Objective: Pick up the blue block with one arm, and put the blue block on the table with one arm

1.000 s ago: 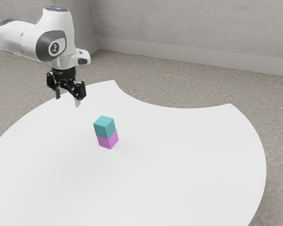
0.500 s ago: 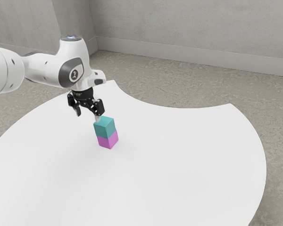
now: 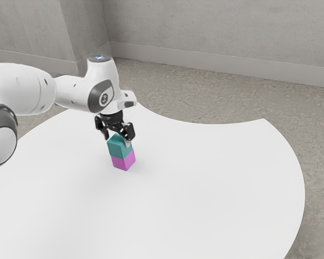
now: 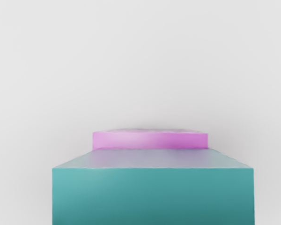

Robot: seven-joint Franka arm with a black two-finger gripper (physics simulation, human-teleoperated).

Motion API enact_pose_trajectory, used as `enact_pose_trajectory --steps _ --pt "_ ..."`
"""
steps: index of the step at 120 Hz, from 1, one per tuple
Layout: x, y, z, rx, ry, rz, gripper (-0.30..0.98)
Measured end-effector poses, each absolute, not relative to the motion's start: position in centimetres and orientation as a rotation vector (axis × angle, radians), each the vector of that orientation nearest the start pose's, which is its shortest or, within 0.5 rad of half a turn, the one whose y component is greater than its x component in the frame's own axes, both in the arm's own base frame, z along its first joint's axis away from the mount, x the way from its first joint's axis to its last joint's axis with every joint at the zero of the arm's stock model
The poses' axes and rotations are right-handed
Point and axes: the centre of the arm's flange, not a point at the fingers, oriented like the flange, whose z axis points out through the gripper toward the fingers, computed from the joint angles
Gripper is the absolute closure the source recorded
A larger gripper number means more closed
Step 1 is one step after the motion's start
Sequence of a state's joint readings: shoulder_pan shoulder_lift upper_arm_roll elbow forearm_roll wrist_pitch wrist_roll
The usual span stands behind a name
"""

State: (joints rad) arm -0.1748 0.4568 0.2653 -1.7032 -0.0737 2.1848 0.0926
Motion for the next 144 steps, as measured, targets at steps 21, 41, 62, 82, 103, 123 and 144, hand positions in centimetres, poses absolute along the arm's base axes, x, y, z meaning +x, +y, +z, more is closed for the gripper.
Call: enact_pose_trajectory --steps 21,41,62,82,103,123,144 --pt "67.0 3.8 32.2 -3.085 -0.017 -0.036 0.0" --pt "67.6 3.6 31.6 -3.081 -0.01 -0.046 0.08" --pt "67.8 3.1 31.2 -3.093 -0.014 -0.049 0.21" --pt "67.8 2.9 31.1 -3.097 -0.019 -0.052 0.21" --pt "67.8 2.8 31.1 -3.097 -0.024 -0.056 0.22" --pt "67.9 2.8 31.8 -3.099 -0.029 -0.074 0.27" --pt "68.6 0.9 33.9 -3.1 0.007 -0.132 0.26"
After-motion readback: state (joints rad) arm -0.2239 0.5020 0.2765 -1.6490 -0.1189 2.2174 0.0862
